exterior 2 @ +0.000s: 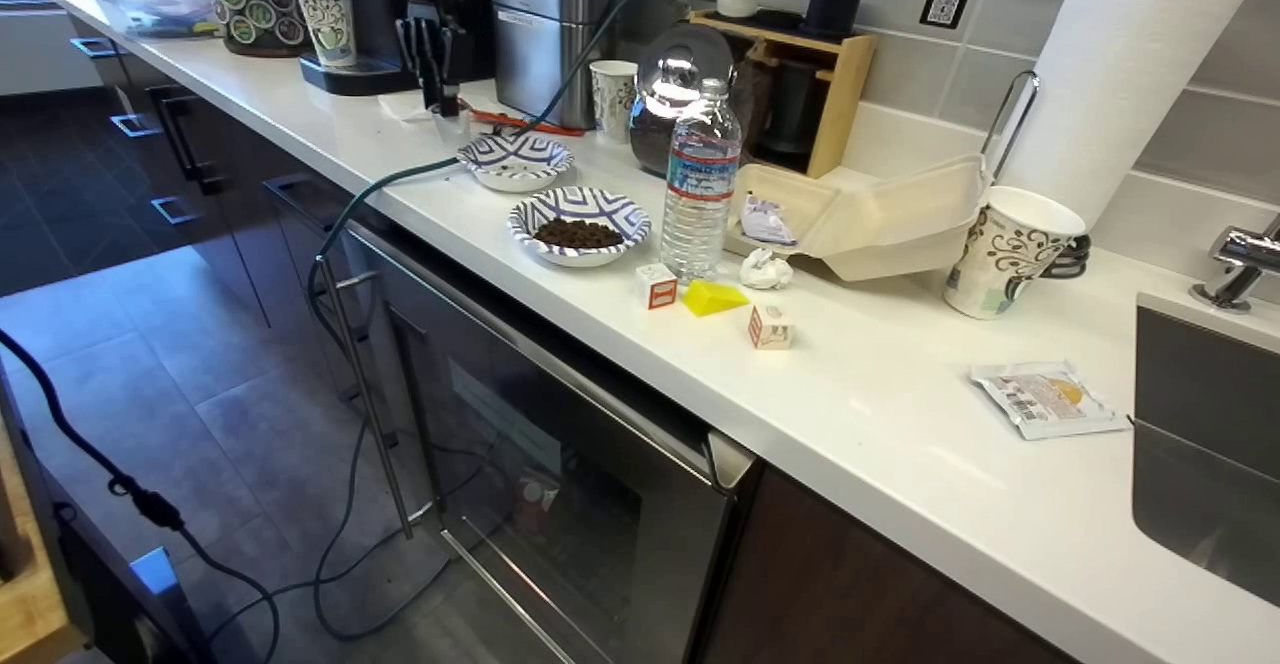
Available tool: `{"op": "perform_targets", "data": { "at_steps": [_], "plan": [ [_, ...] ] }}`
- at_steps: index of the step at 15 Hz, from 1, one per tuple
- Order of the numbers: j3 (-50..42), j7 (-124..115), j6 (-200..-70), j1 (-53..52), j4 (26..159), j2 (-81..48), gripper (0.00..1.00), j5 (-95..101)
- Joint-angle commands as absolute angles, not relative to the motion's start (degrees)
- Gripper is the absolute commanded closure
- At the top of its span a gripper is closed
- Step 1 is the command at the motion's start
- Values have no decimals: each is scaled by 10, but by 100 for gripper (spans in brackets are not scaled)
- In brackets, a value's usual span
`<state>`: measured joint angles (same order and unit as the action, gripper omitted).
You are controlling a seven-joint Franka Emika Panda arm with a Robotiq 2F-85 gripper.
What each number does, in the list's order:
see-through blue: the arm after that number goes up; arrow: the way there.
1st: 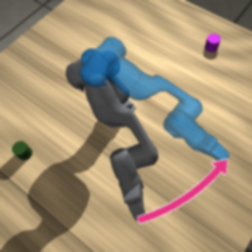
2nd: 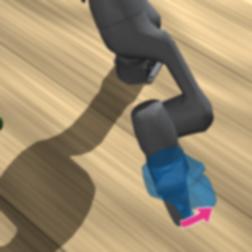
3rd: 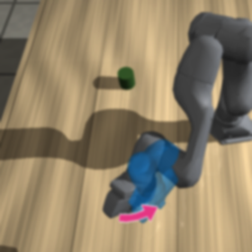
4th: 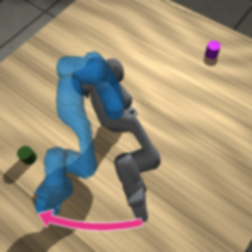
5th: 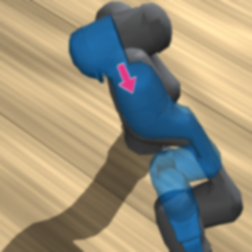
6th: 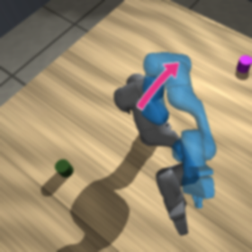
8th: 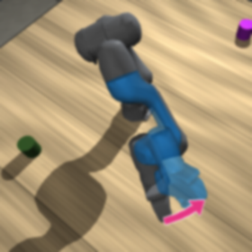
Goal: Remove the coffee pod from the plate
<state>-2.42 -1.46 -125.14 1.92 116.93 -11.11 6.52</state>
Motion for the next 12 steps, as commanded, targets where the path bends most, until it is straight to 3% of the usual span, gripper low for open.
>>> {"op": "perform_targets", "data": {
  "at_steps": [1, 12],
  "plan": [
    [-5, 12, -1242, -2, 1217, -80, 87, 82],
    [34, 41, -1260, -40, 1226, -97, 87, 107]
  ]
}}
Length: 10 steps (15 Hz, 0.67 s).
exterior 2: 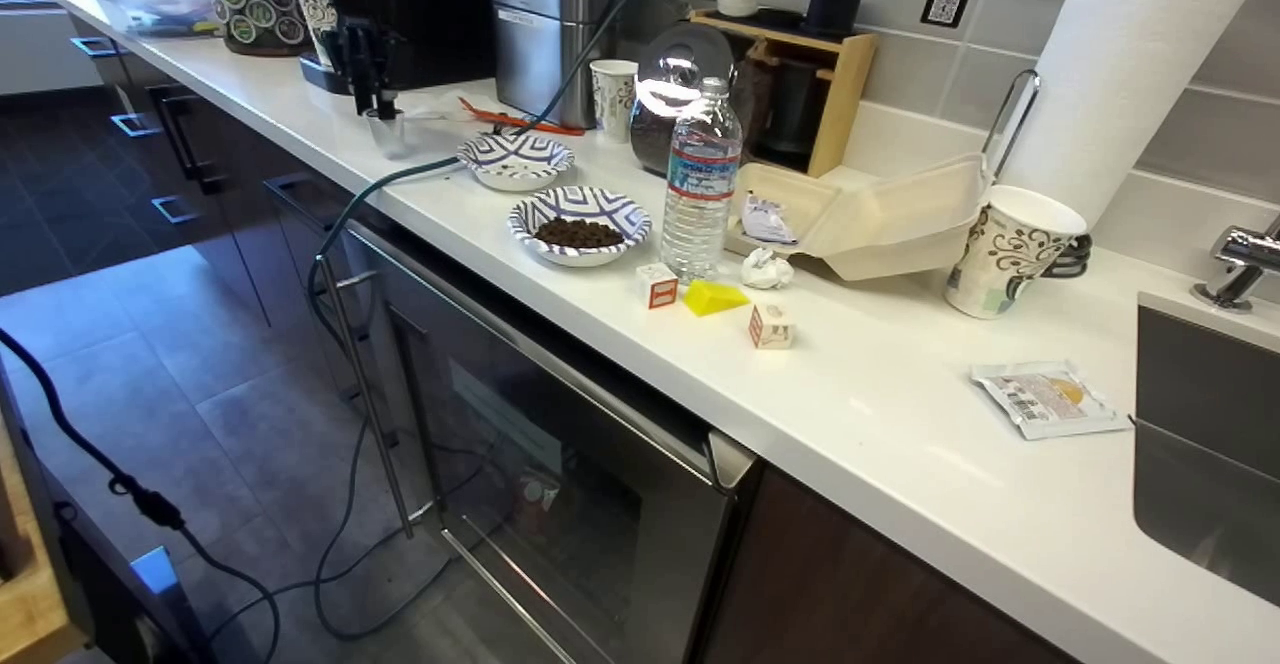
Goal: Remove the coffee pod from the plate
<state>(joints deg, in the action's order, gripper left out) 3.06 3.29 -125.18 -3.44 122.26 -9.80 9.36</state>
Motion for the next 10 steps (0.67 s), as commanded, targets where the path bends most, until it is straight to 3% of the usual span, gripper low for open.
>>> {"op": "perform_targets", "data": {
  "at_steps": [1, 2, 6, 7, 10],
  "plan": [
    [34, 39, -1257, -42, 1223, -101, 54, 110],
    [34, 38, -1256, -43, 1221, -104, 36, 113],
    [33, 46, -1254, -38, 1222, -98, 7, 103],
    [31, 48, -1254, -35, 1223, -95, 1, 99],
    [28, 57, -1249, -27, 1227, -88, 0, 84]
  ]
}}
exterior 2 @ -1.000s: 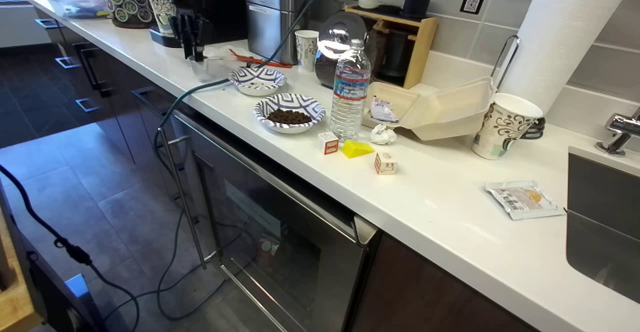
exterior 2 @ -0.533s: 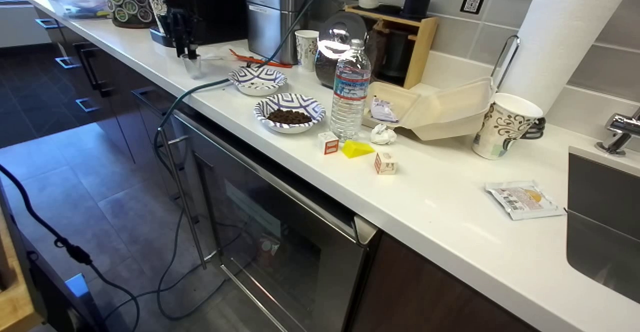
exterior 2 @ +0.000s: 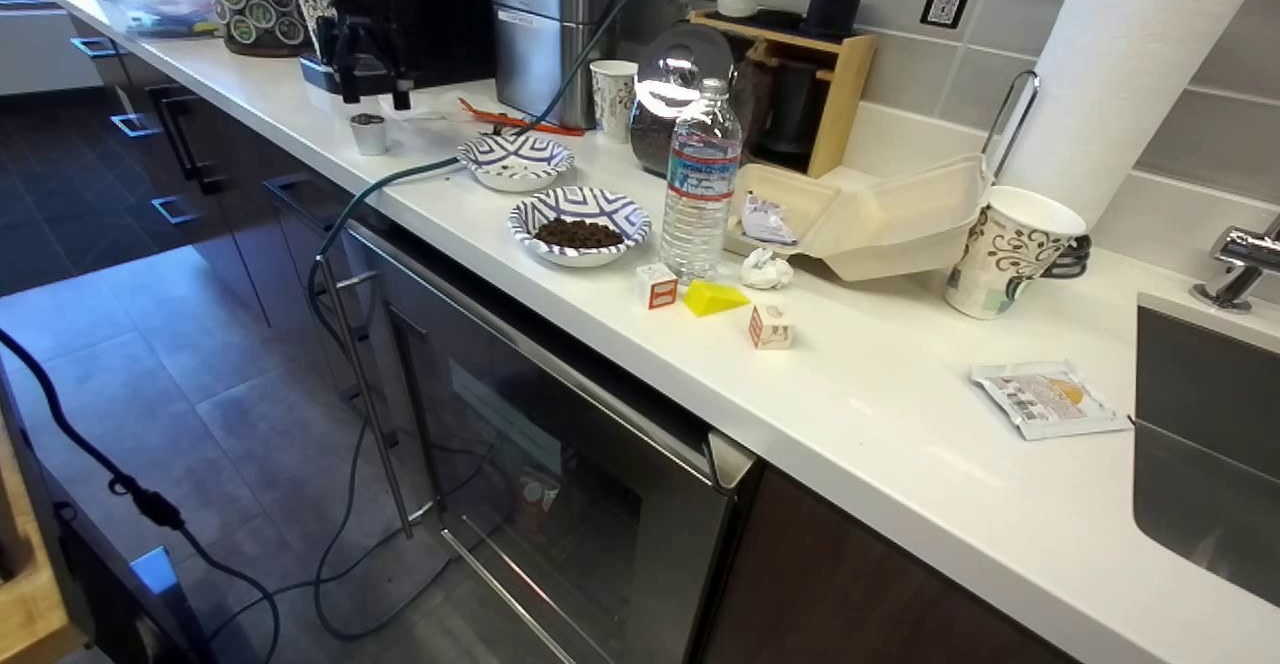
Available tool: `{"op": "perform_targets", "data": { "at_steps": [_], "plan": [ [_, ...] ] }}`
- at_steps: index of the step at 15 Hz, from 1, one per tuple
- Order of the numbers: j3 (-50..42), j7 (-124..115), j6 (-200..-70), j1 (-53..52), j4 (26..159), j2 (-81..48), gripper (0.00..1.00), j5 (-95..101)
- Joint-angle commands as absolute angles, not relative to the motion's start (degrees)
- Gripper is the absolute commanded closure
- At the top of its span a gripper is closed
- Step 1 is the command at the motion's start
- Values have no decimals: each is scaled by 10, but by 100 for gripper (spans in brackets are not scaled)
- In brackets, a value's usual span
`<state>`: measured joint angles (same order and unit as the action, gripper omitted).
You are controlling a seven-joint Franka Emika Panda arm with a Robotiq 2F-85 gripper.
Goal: Remove the coffee pod from the plate
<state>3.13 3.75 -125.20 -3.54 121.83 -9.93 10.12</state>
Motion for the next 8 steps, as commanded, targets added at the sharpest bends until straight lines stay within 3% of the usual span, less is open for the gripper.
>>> {"op": "perform_targets", "data": {
  "at_steps": [1, 8],
  "plan": [
    [27, 62, -1248, -24, 1227, -86, 0, 79],
    [15, 114, -1250, 1, 1222, -81, 0, 32]
  ]
}}
